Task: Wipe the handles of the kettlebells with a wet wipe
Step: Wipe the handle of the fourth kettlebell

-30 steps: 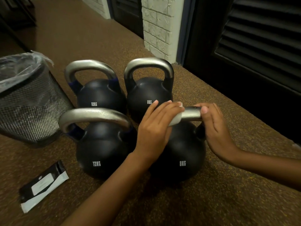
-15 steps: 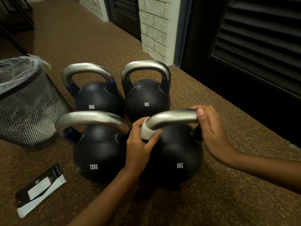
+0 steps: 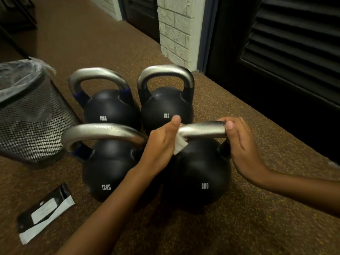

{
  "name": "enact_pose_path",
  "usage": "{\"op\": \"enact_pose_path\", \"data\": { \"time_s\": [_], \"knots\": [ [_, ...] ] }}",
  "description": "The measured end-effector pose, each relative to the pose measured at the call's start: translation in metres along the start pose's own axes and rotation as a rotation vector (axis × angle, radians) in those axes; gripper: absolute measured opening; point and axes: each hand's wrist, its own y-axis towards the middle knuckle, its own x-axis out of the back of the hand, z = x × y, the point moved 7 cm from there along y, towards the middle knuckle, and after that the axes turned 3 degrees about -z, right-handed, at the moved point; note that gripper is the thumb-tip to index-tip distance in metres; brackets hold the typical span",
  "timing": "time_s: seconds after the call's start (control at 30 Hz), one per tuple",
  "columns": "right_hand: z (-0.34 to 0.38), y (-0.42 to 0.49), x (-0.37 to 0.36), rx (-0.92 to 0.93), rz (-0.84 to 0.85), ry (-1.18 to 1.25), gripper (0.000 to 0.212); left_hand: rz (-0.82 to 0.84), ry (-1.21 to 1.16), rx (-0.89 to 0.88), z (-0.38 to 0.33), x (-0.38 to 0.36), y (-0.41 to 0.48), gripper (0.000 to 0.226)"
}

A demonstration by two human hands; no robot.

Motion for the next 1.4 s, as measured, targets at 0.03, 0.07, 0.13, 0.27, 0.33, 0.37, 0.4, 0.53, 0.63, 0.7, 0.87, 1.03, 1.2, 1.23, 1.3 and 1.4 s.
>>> {"op": "enact_pose_path", "data": {
  "time_s": [0.03,0.07,0.13,0.27,0.33,0.37,0.4,0.53,0.63,0.7,0.87,1.03,1.2,1.23,1.3,1.4],
  "knots": [
    [0.000,0.000,-0.001,0.001,0.002,-0.003,0.034,-0.012,0.011,0.095,0.006,0.001,0.003,0.057],
    [0.001,0.000,-0.001,0.003,0.003,-0.006,0.034,-0.012,0.064,0.170,0.009,0.003,0.006,0.057],
    [0.001,0.000,0.000,0.007,0.003,-0.008,0.034,0.017,0.176,0.266,0.007,0.005,0.010,0.055],
    [0.000,0.001,0.001,0.007,-0.001,0.003,0.034,0.110,0.586,0.127,-0.027,-0.006,0.014,0.053],
    [0.000,0.000,0.001,0.002,0.000,0.006,0.034,0.071,0.724,-0.075,-0.046,-0.016,0.006,0.053],
    [0.000,0.000,0.001,-0.001,0.003,0.005,0.034,0.026,0.712,-0.173,-0.053,-0.017,0.001,0.050],
    [0.000,0.000,0.000,-0.003,0.007,0.002,0.035,-0.021,0.656,-0.234,-0.055,-0.016,-0.003,0.047],
    [0.000,0.000,0.001,0.008,0.012,-0.028,0.034,-0.011,0.405,0.002,-0.028,-0.002,0.003,0.050],
    [0.000,0.000,0.000,0.009,0.013,-0.032,0.034,0.133,0.464,0.235,-0.017,-0.003,0.013,0.043],
    [0.000,0.000,0.000,0.008,0.011,-0.026,0.034,0.226,0.658,0.187,-0.022,-0.009,0.019,0.031],
    [-0.002,0.000,0.001,-0.007,0.006,0.001,0.036,0.188,1.129,-0.266,-0.057,-0.043,0.019,0.047],
    [0.000,0.000,0.001,-0.001,0.017,-0.021,0.037,0.152,1.139,-0.557,-0.063,-0.046,-0.001,0.034],
    [0.001,0.000,0.001,-0.010,0.011,-0.021,0.037,0.148,0.917,-0.083,-0.034,-0.013,0.017,0.036],
    [0.001,0.000,0.001,-0.009,0.010,-0.022,0.037,0.171,0.934,-0.056,-0.030,-0.014,0.020,0.035],
    [0.001,0.000,0.001,-0.009,0.010,-0.019,0.038,0.245,1.104,-0.154,-0.041,-0.026,0.020,0.033],
    [0.000,0.000,0.001,-0.012,0.010,-0.007,0.039,0.248,1.291,-0.293,-0.061,-0.052,0.019,0.038]
  ]
}}
